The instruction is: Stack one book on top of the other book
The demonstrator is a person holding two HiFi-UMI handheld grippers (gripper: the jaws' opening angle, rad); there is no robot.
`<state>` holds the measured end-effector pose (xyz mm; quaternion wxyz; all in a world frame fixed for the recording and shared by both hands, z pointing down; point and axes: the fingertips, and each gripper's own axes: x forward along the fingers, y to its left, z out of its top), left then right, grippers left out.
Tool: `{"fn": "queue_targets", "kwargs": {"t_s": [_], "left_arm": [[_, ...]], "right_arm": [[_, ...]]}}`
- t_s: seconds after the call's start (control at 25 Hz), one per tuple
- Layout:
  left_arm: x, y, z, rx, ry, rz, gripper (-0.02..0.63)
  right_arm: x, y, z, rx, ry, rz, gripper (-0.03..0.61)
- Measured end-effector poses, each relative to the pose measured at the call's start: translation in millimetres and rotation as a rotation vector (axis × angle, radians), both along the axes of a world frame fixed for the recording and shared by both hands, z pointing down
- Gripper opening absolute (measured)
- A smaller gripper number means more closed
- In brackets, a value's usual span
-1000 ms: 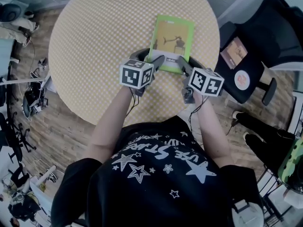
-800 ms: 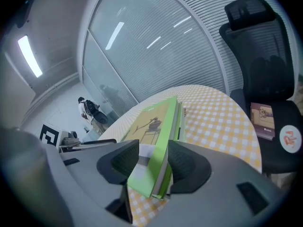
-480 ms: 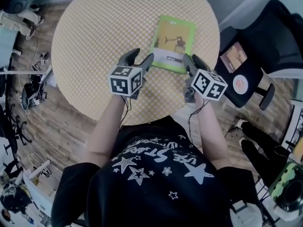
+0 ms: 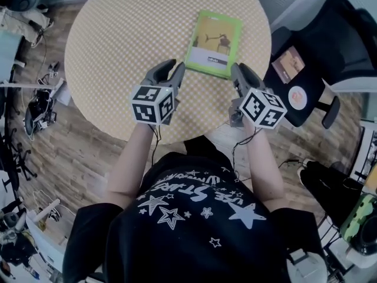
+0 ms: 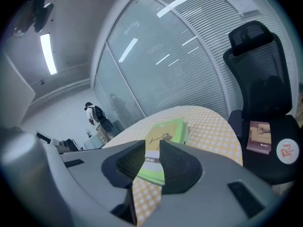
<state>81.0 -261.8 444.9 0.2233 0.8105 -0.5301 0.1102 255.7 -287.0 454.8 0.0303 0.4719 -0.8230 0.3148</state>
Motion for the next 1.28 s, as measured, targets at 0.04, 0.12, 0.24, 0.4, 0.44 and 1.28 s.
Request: {"fn": "queue_targets", "kwargs": {"t_s": [0.04,0.12,0.24,0.4,0.44,1.28], "left_arm": [[-1,10,-3,0.003,0.005,0.005,0.092],[-5,30,-8,0.008,0.015,0.009,0.076],[-13,58,-16,0.020,0.016,0.016,0.060],[-23,96,-25,0.041,0.008,0.027,0.053],[-25,105,-29,0.048,0.011,0.027,0.052],[-37,270,-49,0.124,0.047,0.156,0.017]], "right_arm": [[-5,9,-2,0.005,-0.004,-0.012,0.096],[-18,25,-9,0.021,-0.007,-0.035,0.077],[-36,51,-20,0.043,-0.006,-0.064,0.063],[-60,90,-28,0.051,-0.022,-0.097,0.055],[-65,100,-30,0.054,-0.021,-0.106,0.054],[-77,276,-56,0.118,0.016,-0.031,0.054]]}}
